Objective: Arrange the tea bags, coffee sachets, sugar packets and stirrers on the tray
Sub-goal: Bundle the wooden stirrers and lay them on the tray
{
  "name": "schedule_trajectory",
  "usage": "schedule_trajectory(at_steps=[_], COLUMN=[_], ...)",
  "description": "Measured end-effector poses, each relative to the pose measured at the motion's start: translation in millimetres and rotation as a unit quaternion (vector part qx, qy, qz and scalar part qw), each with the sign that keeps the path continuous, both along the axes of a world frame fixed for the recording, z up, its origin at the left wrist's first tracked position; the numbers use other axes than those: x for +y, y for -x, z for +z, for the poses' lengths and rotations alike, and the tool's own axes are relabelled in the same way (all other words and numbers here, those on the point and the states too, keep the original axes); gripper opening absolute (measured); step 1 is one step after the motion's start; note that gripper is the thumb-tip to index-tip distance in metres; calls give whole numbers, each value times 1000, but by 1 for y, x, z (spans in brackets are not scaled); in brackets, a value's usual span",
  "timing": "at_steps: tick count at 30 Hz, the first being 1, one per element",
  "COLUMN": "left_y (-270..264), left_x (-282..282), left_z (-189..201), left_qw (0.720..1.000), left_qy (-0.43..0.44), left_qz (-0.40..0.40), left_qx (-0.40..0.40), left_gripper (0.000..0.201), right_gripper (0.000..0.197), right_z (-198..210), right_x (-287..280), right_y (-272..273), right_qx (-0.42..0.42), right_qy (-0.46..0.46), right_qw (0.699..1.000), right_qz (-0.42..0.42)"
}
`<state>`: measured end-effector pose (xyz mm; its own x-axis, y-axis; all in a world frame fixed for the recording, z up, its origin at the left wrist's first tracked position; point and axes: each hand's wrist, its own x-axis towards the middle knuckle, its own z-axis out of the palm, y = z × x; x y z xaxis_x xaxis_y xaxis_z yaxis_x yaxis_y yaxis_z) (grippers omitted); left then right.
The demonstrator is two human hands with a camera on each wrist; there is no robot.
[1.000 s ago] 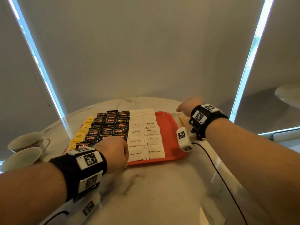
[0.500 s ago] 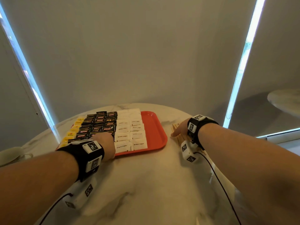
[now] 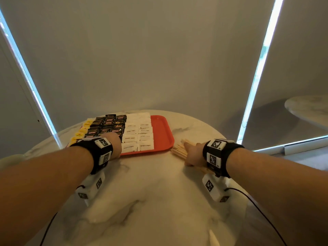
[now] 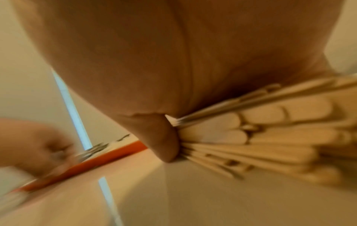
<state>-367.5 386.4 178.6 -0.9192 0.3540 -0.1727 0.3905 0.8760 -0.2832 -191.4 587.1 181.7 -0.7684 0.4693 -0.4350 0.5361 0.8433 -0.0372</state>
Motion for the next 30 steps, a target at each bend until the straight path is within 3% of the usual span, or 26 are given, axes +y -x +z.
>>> schedule_trajectory(at_steps=[7,15,19,23,26,30], left_y=[-11,-65,-91,-112,-119,-113], left_x=[-6,-20,-22,-16,-16,-42], left_z=[9,13,12,7,9,31], left_qw=[999,988,982,972,961,939], left_qy=[-35,-130,-147,-171,-201,-292], left_qz=[-23,-50,-74,-95,-102,-69], left_qx=[-21,-70,-96,-127,-162,-168], left_gripper=[31,27,25,19,14,4], right_gripper=[88,87,88,73,63,76], right_z=[-23,-20,-17,-19,-10,-6], right_x=[-60,-152,-176,-182,-177,-173], right_y=[-35,-55,-57,-48,-49,-51], right_qx=[-48,-70,-71,-81,-29,24], right_qy=[28,49,32,9,-13,-9], right_qw=[992,946,934,923,918,931], right_qz=[115,311,350,377,395,364])
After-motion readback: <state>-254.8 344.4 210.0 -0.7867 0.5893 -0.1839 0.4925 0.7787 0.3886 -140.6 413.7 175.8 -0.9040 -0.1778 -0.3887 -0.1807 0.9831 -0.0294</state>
